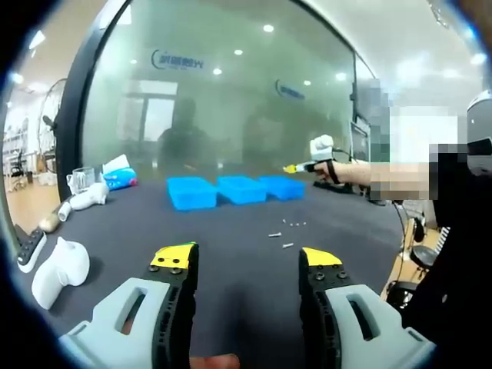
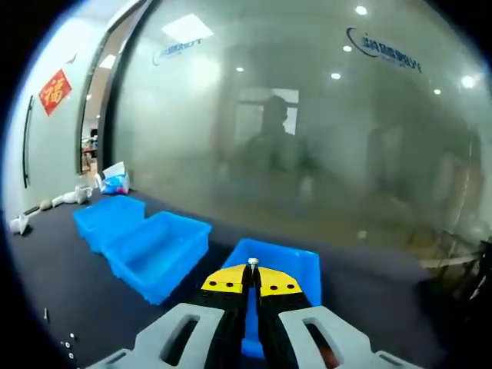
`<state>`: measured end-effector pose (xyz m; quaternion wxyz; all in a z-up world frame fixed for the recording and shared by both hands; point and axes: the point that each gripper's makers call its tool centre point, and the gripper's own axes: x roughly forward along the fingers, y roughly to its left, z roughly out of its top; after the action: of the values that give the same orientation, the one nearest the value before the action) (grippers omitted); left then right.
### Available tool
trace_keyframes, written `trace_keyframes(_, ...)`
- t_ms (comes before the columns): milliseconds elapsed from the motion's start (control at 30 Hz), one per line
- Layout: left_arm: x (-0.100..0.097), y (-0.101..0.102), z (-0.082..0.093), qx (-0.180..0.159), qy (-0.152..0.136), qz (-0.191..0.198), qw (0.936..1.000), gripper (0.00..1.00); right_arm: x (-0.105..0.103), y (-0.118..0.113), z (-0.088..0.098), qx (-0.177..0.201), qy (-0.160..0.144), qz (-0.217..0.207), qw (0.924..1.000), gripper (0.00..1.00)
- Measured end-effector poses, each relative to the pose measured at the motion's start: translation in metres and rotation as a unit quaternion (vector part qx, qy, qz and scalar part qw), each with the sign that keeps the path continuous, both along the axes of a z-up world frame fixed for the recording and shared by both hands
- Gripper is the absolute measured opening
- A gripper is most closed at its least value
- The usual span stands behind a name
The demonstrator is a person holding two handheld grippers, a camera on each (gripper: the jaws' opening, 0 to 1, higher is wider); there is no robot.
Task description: Sort the screws, nuts, and washers into the corresponding bins
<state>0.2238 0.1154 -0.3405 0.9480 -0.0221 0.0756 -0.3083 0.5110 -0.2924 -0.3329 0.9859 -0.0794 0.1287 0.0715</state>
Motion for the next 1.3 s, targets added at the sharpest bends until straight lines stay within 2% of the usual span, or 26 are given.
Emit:
trace_keyframes(133, 0.000, 0.001, 0.000, 0.001, 0.000, 0.002, 1.0000, 0.50, -0.002, -0.001, 0.000, -0.003, -0.004, 0.003, 1.0000, 0.05)
trace_keyframes(167, 0.000, 0.001, 0.000, 0.001, 0.000, 0.002, 1.0000, 0.50, -0.002, -0.002, 0.004, -0.015, -0.018, 0.006, 0.9997, 0.09)
trace_keyframes(200, 0.000, 0.001, 0.000, 0.003, -0.001, 0.002, 1.0000, 0.50, -0.001, -0.001, 0.006, -0.023, -0.026, 0.011, 0.9993, 0.17)
trace_keyframes(267, 0.000, 0.001, 0.000, 0.004, -0.001, 0.001, 1.0000, 0.50, -0.002, -0.001, 0.007, -0.024, -0.029, 0.013, 0.9992, 0.25)
trace_keyframes(400, -0.001, 0.000, 0.001, 0.003, -0.002, 0.000, 1.0000, 0.50, -0.003, 0.000, 0.011, -0.034, -0.039, 0.021, 0.9984, 0.29)
trace_keyframes(667, -0.001, 0.001, 0.002, 0.001, -0.003, 0.000, 1.0000, 0.50, -0.017, 0.000, 0.018, -0.009, -0.051, 0.033, 0.9981, 0.31)
trace_keyframes(733, -0.001, 0.002, 0.003, -0.001, -0.005, 0.001, 1.0000, 0.50, -0.028, 0.003, 0.021, -0.003, -0.063, 0.042, 0.9971, 0.31)
trace_keyframes(1000, 0.000, 0.002, 0.004, -0.003, -0.007, 0.003, 1.0000, 0.51, -0.079, 0.007, 0.025, 0.025, -0.079, 0.060, 0.9948, 0.32)
trace_keyframes(1300, -0.001, 0.000, 0.008, -0.002, -0.010, 0.003, 0.9999, 0.51, -0.169, 0.026, 0.037, 0.067, -0.113, 0.086, 0.9877, 0.32)
